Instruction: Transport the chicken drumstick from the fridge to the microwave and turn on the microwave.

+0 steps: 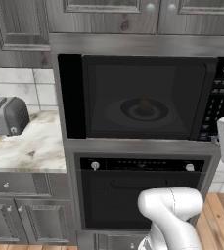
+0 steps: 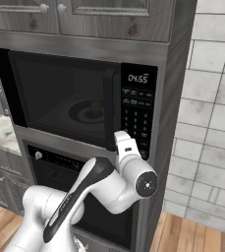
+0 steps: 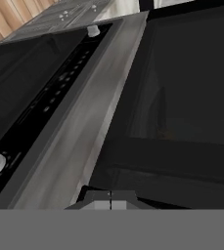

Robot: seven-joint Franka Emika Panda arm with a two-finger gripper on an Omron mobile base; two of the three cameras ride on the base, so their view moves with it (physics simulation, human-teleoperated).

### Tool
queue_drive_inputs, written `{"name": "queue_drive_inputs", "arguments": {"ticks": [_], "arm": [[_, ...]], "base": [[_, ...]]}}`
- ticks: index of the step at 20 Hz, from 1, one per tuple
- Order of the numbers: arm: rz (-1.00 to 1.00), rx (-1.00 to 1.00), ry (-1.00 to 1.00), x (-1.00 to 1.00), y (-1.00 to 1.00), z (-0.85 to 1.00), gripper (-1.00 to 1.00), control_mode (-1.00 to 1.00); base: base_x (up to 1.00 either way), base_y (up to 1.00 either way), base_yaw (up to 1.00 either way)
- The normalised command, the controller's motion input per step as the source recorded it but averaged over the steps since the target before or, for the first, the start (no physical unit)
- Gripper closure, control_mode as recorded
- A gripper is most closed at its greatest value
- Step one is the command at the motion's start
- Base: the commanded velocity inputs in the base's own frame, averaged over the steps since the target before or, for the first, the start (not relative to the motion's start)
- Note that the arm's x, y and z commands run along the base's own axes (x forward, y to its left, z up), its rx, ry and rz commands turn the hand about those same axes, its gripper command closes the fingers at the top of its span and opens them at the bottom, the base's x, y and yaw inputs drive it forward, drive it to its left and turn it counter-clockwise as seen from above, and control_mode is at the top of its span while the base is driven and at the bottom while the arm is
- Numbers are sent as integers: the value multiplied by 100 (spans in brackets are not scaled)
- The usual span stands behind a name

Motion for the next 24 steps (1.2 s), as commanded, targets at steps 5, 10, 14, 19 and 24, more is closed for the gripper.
{"name": "queue_drive_inputs", "arguments": {"ticks": [5, 10, 14, 19, 24], "arm": [[0, 0, 0, 17, 0, -9, 100, -100], [0, 0, 0, 8, -9, -9, 100, -100], [0, 0, 0, 12, -13, -10, 100, -100], [0, 0, 0, 17, -5, -7, 100, -100], [0, 0, -1, 18, 0, -4, 100, -100]], "base": [[0, 0, 0], [0, 0, 0], [0, 0, 0], [0, 0, 0], [0, 0, 0]]}}
